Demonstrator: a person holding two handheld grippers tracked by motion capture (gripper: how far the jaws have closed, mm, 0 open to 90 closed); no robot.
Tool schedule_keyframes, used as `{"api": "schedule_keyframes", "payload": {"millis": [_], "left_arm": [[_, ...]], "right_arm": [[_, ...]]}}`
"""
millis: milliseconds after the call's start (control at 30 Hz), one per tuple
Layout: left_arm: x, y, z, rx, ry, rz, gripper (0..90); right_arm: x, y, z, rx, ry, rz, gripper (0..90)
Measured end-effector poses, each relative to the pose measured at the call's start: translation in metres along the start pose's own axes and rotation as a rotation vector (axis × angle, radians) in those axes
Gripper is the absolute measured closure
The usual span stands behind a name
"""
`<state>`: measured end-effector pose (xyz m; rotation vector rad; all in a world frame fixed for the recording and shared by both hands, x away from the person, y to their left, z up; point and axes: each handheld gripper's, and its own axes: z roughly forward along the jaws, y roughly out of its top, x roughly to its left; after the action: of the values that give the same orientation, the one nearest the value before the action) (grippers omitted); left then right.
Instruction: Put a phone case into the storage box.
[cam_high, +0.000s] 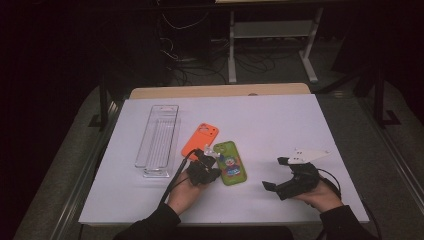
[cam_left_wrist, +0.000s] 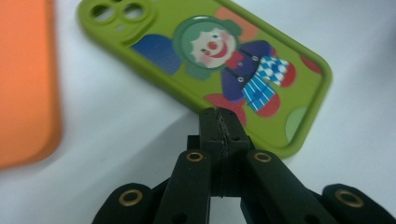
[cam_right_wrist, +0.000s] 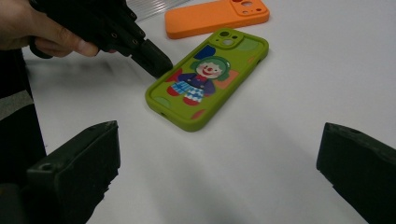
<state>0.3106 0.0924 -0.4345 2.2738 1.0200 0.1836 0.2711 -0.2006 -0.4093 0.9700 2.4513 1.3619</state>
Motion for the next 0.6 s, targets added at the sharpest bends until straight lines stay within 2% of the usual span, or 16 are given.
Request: {"api": "schedule_keyframes", "payload": {"millis": [100, 133, 300, 333, 367, 433, 467, 500, 533, 600], "left_arm": [[-0.003, 0.002, 0.004, -0.014, -0.020, 0.010, 89.7], [-0.004, 0.003, 0.007, -0.027, -0.038, 0.017, 89.7], [-0.003, 0.004, 0.009, -0.035, -0.053, 0.035, 89.7], [-0.003, 0.004, 0.008, -0.050, -0.061, 0.035, 89.7], [-0.001, 0.005, 0.004, -0.066, -0.072, 0.061, 89.2], [-0.001, 0.005, 0.002, -0.081, -0.087, 0.074, 84.7], [0.001, 0.005, -0.004, -0.109, -0.108, 0.113, 81.1], [0.001, 0.005, -0.004, -0.109, -0.108, 0.113, 79.4], [0.005, 0.004, -0.012, -0.124, -0.129, 0.143, 76.6], [0.010, 0.004, -0.019, -0.146, -0.169, 0.140, 69.6]], "right_arm": [[0.000, 0.000, 0.000, 0.000, 0.001, -0.002, 0.0], [0.000, 0.000, 0.000, 0.000, 0.001, -0.001, 0.0], [-0.001, -0.001, -0.001, -0.001, 0.003, -0.003, 0.0], [-0.001, -0.001, -0.001, 0.000, 0.004, 0.000, 0.0], [-0.001, -0.001, -0.001, 0.001, 0.001, 0.000, 0.0], [-0.001, -0.001, -0.001, 0.002, 0.002, 0.002, 0.0], [-0.001, -0.001, -0.001, 0.001, 0.001, 0.000, 0.0], [-0.001, -0.001, -0.001, 0.002, 0.001, 0.001, 0.0], [-0.001, -0.001, -0.001, 0.002, 0.002, 0.001, 0.0], [-0.001, -0.001, 0.000, 0.003, 0.000, 0.001, 0.0]]}}
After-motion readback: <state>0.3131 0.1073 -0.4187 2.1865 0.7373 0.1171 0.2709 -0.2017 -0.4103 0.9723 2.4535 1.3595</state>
